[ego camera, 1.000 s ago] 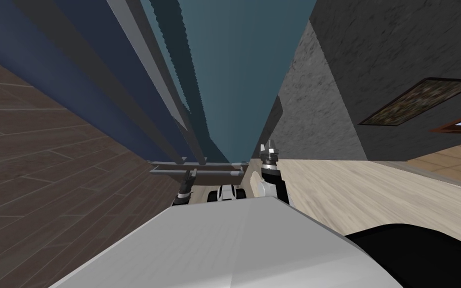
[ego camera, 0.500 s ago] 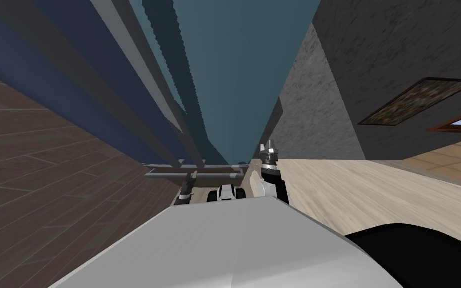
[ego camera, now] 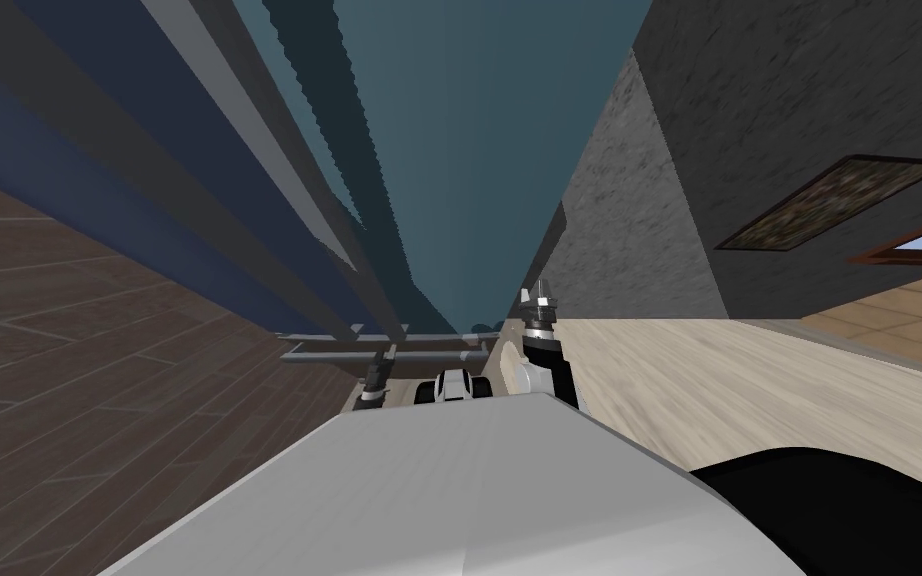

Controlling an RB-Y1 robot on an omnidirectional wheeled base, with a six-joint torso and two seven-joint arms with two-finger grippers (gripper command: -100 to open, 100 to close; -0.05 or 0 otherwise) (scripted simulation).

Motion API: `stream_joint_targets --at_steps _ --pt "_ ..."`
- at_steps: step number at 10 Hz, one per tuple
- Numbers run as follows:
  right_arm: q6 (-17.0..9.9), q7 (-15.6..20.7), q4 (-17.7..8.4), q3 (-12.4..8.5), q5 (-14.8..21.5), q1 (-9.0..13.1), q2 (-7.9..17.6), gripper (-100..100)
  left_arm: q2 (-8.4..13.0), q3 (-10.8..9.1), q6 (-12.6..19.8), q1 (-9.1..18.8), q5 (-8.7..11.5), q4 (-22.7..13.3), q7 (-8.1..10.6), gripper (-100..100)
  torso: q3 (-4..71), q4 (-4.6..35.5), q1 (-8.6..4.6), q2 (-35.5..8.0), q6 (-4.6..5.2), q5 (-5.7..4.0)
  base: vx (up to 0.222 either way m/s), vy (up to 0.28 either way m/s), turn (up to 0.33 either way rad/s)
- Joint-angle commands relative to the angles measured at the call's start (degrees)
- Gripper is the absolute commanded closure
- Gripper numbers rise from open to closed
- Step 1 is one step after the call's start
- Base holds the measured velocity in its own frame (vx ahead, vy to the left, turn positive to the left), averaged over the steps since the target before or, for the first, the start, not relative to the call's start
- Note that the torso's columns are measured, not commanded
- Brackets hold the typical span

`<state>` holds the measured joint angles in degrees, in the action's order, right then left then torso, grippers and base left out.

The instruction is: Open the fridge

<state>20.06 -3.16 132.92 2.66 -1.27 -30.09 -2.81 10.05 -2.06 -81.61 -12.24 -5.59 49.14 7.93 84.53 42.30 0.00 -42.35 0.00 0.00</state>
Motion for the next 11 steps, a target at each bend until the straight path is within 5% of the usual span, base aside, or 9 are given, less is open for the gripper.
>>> stream_joint_targets --at_steps 1,11 --pt "0.0 0.0 0.0 0.0 0.0 0.0 0.0 0 -1.3 -0.86 -2.9 1.4 -0.5 -3.6 -0.22 -100 0.0 0.0 0.04 0.0 0.00 0.01 0.008 0.012 -0.036" --pt "0.0 0.0 0.0 0.0 0.0 0.0 0.0 0 -9.0 -2.20 -17.9 3.5 -1.0 -8.1 -0.59 -100 0.0 0.0 -0.01 0.1 0.00 0.00 0.002 0.003 -0.008"
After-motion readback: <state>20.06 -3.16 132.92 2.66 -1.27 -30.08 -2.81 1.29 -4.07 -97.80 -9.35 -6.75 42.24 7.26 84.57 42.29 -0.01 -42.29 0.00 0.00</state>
